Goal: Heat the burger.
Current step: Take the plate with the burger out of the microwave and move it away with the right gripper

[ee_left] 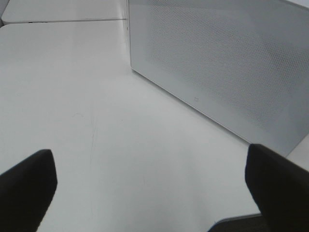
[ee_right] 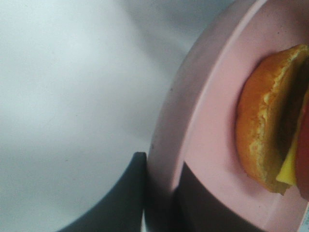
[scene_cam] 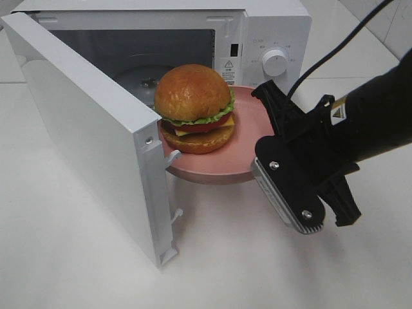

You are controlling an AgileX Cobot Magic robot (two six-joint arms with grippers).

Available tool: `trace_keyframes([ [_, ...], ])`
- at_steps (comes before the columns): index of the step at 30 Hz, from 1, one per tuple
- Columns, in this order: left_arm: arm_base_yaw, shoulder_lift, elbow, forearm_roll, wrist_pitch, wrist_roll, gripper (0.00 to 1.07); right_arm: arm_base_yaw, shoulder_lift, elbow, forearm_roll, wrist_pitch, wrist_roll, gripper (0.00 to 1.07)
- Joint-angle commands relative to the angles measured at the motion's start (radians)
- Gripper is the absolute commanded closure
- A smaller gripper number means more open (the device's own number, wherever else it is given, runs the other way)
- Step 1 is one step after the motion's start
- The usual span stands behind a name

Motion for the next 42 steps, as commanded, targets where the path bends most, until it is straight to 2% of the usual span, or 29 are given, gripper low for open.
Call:
trace_keyframes([
  [1,0.003,-0.005,0.004,-0.007,-0.002,-0.005,0.09,-0.002,-0.078,0.045,-0.002,-0.058,0.025,1.07],
  [5,0.003,-0.005,0.004,-0.007,-0.002,-0.005,0.09,-0.002,-0.134,0.096,-0.002,-0.058,0.041,1.07],
  [7,0.003,-0.005,0.004,-0.007,-0.002,-0.005,0.09,-0.002,-0.218,0.152,-0.002,-0.055,0.074,1.07],
  [10,0.003,-0.005,0.004,-0.007,-0.002,-0.005,0.09,-0.002,-0.241,0.167,-0.002,-0.054,0.081,1.07],
  [12,0.003,-0.005,0.004,-0.007,-0.002,-0.005,0.09,-0.002,-0.330,0.220,-0.042,-0.039,0.135,1.07],
  [15,0.003,-0.005,0.004,-0.007,-0.002,-0.005,0.09,-0.002,-0.352,0.231,-0.062,-0.027,0.154,1.07],
  [19,0.003,-0.005,0.004,-0.007,-0.002,-0.005,0.09,-0.002,-0.477,0.281,-0.190,0.050,0.300,1.07],
  [22,0.003,-0.005,0.004,-0.007,-0.002,-0.005,0.09,-0.002,-0.500,0.290,-0.207,0.061,0.328,1.07],
  [24,0.003,-0.005,0.004,-0.007,-0.002,-0.005,0.09,-0.002,-0.585,0.311,-0.252,0.134,0.414,1.07],
  [29,0.003,-0.005,0.004,-0.007,-0.002,-0.005,0.09,-0.002,-0.677,0.315,-0.331,0.255,0.552,1.07],
  [32,0.003,-0.005,0.004,-0.007,-0.002,-0.005,0.09,-0.002,-0.692,0.315,-0.354,0.276,0.585,1.07],
  [34,0.003,-0.005,0.004,-0.007,-0.002,-0.005,0.09,-0.002,-0.731,0.315,-0.441,0.349,0.706,1.07],
  [37,0.003,-0.005,0.004,-0.007,-0.002,-0.005,0.09,-0.002,-0.734,0.315,-0.465,0.368,0.737,1.07],
  [42,0.003,-0.005,0.004,-0.007,-0.002,-0.005,0.09,-0.002,-0.734,0.315,-0.621,0.454,0.977,1.07],
])
